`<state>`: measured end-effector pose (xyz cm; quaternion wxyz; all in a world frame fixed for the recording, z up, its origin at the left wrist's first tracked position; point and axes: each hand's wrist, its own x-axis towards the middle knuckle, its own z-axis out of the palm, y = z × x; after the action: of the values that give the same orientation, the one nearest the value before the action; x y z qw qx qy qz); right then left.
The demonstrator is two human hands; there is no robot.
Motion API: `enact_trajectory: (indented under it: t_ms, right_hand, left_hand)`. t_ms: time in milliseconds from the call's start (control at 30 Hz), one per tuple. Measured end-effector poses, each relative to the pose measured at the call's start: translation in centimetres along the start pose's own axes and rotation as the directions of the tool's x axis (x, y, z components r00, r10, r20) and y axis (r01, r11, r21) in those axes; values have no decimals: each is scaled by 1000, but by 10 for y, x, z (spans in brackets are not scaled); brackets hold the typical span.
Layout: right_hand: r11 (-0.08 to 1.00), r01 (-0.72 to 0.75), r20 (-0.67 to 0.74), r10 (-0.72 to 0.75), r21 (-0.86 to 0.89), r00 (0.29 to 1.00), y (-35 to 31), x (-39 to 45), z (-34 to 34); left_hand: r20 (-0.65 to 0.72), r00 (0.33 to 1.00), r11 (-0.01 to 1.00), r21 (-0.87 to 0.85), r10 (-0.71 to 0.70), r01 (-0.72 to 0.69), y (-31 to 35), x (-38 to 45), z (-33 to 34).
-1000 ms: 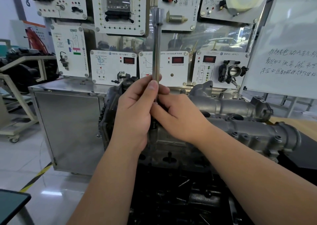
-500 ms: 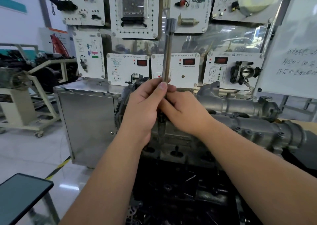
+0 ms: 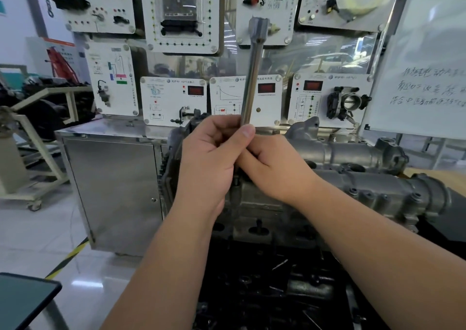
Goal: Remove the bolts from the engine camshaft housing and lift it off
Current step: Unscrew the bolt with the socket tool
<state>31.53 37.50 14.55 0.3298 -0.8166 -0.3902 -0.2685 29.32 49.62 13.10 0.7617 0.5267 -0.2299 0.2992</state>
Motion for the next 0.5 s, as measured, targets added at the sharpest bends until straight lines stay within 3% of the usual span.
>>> enact_trajectory:
  t_ms: [267, 500]
  right_hand:
    - [997, -71, 109, 67, 29, 992, -1, 0, -1]
    - [992, -56, -6, 57, 111, 998, 0, -1, -2]
  left_hand:
    - [77, 994, 996, 32, -81, 78, 2, 5, 0]
    - [-18, 999, 998, -44, -51, 50, 2, 5, -2]
